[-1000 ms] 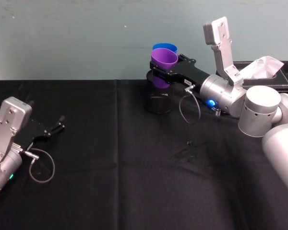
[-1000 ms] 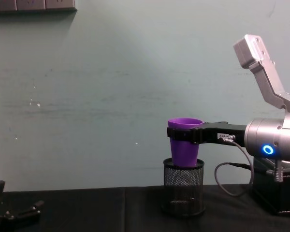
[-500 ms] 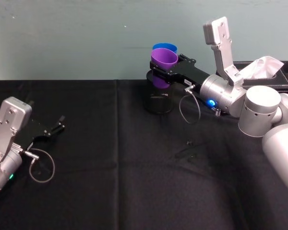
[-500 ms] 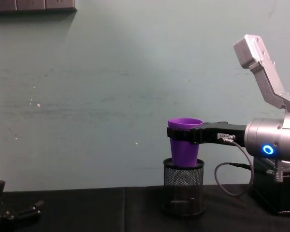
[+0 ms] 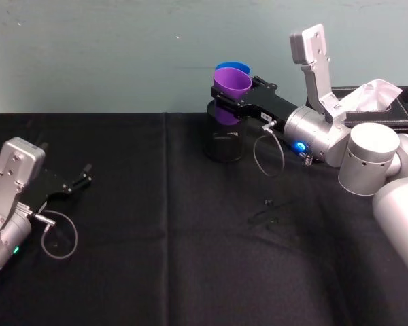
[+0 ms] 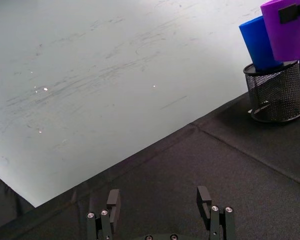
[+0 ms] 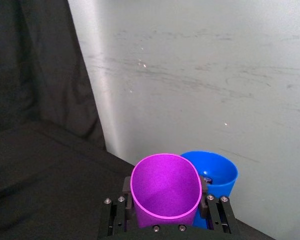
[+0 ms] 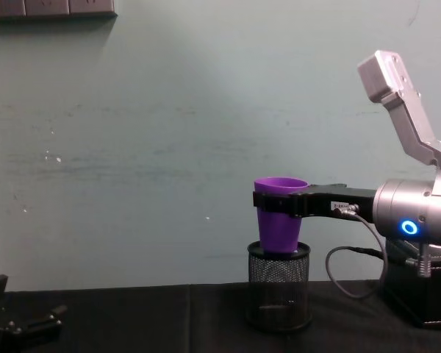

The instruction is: Pick up one cup with a gripper and tap it against the other cup.

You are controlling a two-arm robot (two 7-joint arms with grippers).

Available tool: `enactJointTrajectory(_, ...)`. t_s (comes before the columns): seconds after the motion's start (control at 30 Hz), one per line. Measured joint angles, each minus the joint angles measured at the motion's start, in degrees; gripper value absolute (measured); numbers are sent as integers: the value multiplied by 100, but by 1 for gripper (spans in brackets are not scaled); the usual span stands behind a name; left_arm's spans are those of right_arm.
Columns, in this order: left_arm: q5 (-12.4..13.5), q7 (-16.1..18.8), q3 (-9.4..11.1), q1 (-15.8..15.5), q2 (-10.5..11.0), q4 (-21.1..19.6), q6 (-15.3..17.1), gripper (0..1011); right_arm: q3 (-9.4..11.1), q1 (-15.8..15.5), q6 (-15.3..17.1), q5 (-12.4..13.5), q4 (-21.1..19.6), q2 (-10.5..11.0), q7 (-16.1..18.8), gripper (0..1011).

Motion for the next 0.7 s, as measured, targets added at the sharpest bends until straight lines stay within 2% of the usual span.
enactJointTrajectory(0.43,0,0,0,0,0,0,0,1000,23,-435,217,247,-671,238,119,720)
enactJointTrajectory(0.67,0,0,0,0,0,0,0,1000,24,-790,390,390,-1292,511,133,720)
enactJointTrajectory(0.7,0,0,0,0,0,0,0,1000,23,-894,427,421,-1477,592,134,720)
